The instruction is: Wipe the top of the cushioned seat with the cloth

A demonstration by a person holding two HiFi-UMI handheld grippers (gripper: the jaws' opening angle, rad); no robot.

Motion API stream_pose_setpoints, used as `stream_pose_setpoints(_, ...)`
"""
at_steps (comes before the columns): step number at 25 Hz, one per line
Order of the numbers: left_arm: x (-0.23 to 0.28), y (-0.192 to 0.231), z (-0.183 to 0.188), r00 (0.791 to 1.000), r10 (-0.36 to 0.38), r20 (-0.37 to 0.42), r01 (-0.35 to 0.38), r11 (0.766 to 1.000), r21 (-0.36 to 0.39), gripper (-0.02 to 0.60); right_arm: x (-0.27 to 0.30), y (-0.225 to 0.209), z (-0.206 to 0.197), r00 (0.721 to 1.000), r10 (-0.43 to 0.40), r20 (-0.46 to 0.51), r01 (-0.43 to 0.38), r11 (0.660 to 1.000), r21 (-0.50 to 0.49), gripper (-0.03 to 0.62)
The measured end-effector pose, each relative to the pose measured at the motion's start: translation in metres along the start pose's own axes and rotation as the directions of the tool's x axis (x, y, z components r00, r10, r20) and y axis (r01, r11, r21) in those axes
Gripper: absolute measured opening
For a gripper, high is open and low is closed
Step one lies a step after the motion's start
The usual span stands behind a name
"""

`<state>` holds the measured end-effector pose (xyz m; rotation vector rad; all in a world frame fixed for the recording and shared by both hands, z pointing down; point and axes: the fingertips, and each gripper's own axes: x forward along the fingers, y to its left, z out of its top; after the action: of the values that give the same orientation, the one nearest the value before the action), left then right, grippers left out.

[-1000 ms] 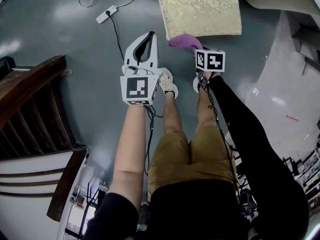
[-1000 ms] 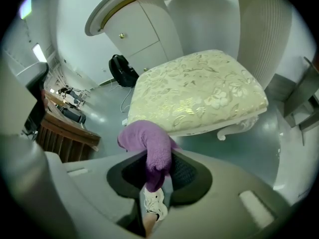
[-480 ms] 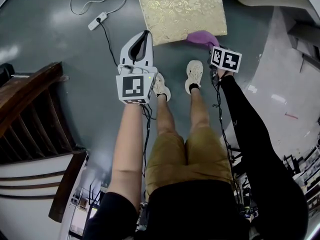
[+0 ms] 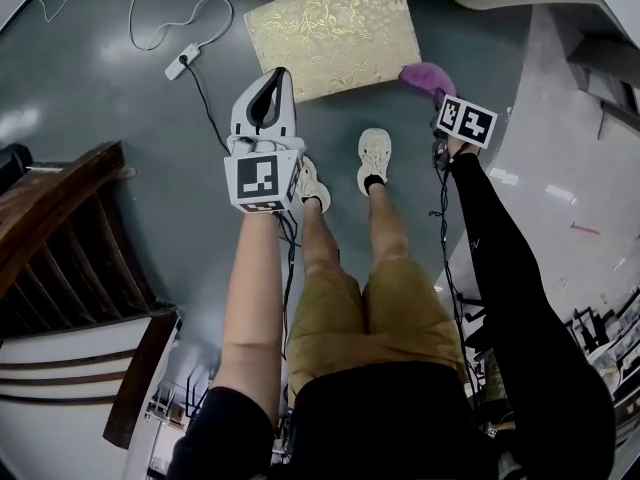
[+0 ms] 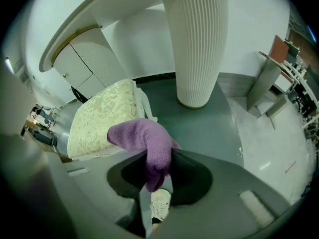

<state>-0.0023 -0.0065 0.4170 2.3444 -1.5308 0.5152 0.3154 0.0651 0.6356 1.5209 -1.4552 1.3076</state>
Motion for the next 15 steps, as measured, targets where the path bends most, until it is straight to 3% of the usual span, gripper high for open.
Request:
stream_pose_setpoints(4,0.002,-0.009,0.009,1.000,0.015,0.005,-0.015,1.000,-0.004,0.008,-0.012,0.004,0.003,0.999,0.051,0.005,-0.051,0.998,-0.032,0.086)
stream_pose_setpoints(7,-0.002,-0.007,0.020,0.999,0.039,0.028,-0.038,0.999,-0.025,0.008,-0.033,0.021,0.024,0.993,0.091,0.070,-0.090,0.996,-0.025,0.086)
stream_pose_setpoints(11,-0.008,0.011,0.029,0.997,0.064,0.044,-0.064,0.998,0.002,0.008,-0.057,0.080,0.063,0.966,0.189,0.178,-0.187,0.982,-0.028,0.086)
stream_pose_setpoints(15,-0.014,0.036,0.030,0.997,0.064,0.049,-0.064,0.998,0.007,0.008,-0.060,0.159,0.090,0.936,0.281,0.213,-0.270,0.960,-0.079,0.087)
